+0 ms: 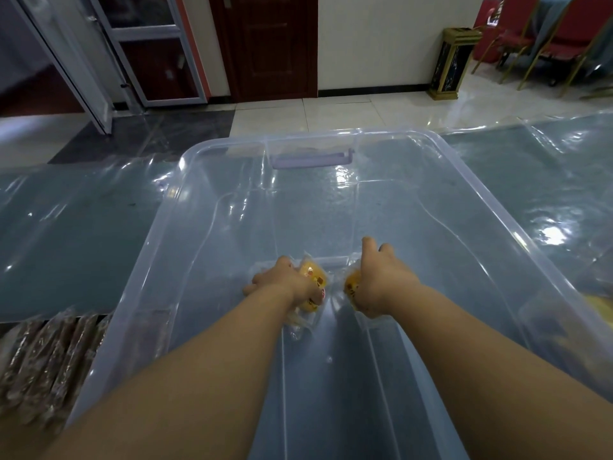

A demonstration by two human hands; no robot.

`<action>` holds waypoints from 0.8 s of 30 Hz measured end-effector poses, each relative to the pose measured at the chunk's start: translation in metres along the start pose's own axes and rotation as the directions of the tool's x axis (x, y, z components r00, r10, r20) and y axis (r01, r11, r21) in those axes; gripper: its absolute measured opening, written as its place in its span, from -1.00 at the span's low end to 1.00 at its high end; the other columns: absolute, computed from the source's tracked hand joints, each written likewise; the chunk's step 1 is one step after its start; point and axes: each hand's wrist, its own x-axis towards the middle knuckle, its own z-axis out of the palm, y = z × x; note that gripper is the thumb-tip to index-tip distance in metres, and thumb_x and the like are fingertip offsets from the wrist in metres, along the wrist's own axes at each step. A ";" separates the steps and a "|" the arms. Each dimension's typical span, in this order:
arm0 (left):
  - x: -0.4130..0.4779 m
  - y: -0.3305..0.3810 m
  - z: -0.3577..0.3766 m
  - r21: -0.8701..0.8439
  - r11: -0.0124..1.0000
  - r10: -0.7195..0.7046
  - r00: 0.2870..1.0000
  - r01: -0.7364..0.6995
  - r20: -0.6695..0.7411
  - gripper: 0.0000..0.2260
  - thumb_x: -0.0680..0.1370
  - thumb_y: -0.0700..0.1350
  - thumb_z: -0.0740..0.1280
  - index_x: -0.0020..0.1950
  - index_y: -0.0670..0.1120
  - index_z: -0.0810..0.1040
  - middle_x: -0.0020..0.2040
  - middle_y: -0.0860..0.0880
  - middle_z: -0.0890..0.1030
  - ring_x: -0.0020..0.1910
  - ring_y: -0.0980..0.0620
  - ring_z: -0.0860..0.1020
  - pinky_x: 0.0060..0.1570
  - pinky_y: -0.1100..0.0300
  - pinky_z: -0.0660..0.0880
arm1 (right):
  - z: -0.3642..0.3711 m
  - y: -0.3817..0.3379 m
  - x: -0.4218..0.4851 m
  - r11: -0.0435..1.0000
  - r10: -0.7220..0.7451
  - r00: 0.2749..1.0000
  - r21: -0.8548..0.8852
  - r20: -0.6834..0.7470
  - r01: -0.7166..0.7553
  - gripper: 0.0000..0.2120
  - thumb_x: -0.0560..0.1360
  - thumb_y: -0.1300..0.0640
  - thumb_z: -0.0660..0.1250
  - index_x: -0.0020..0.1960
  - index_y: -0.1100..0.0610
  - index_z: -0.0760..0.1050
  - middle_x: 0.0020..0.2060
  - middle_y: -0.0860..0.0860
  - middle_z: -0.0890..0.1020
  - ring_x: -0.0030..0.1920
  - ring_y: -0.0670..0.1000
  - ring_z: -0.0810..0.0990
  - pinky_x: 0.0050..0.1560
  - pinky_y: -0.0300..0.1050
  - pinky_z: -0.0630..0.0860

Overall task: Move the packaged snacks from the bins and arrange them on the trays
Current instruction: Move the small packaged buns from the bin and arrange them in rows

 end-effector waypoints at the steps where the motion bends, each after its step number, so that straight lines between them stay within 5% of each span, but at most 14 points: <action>1: -0.001 0.000 0.001 0.044 0.999 0.009 1.000 -0.009 -0.011 -0.22 0.15 0.19 0.49 0.30 0.15 0.25 0.23 -0.17 0.35 0.15 -0.22 0.35 0.15 -0.08 0.43 | 0.000 0.000 0.000 1.000 -0.002 1.000 -0.015 -0.003 0.002 -0.29 0.38 0.17 0.44 0.38 0.09 0.10 0.25 0.15 0.30 0.15 0.23 0.46 0.07 0.05 0.50; 6: -0.010 0.001 0.007 0.173 0.978 0.128 0.991 -0.121 -0.032 -0.31 0.16 0.15 0.50 0.22 0.16 0.31 0.23 -0.16 0.25 0.17 -0.26 0.37 0.17 -0.13 0.42 | -0.002 -0.002 -0.004 0.993 0.005 0.999 -0.118 0.037 -0.001 -0.36 0.38 0.19 0.44 0.34 0.13 0.18 0.23 0.15 0.34 0.16 0.21 0.46 0.08 0.04 0.48; 11: -0.033 0.011 -0.005 0.332 0.918 0.258 0.962 -0.215 -0.090 -0.50 0.22 0.07 0.48 0.07 0.12 0.33 0.17 -0.09 0.20 -0.07 -0.14 0.47 -0.01 0.05 0.51 | -0.015 -0.007 -0.016 0.987 0.030 0.995 -0.157 0.100 -0.014 -0.40 0.33 0.22 0.46 0.25 0.13 0.22 0.08 0.13 0.47 0.04 0.17 0.51 -0.04 0.00 0.50; 21: -0.129 0.016 -0.101 0.445 0.848 0.447 0.838 -0.286 -0.313 -0.51 0.27 0.02 0.46 0.13 0.06 0.37 0.20 -0.12 0.20 -0.03 -0.17 0.48 -0.04 0.05 0.39 | -0.088 -0.043 -0.092 0.996 -0.081 0.987 -0.053 -0.142 0.074 -0.50 0.29 0.23 0.43 0.06 0.10 0.18 -0.09 0.07 0.46 -0.14 0.13 0.45 -0.23 -0.07 0.39; 24: -0.174 0.003 -0.125 0.442 0.830 0.524 0.745 -0.340 -0.412 -0.39 0.27 0.08 0.50 0.24 0.08 0.32 0.28 -0.12 0.15 0.00 -0.18 0.46 0.01 -0.01 0.48 | -0.110 -0.058 -0.133 0.989 -0.131 0.953 0.026 -0.274 0.144 -0.39 0.29 0.19 0.47 0.21 0.08 0.21 -0.10 0.03 0.43 -0.13 0.10 0.46 -0.17 -0.03 0.48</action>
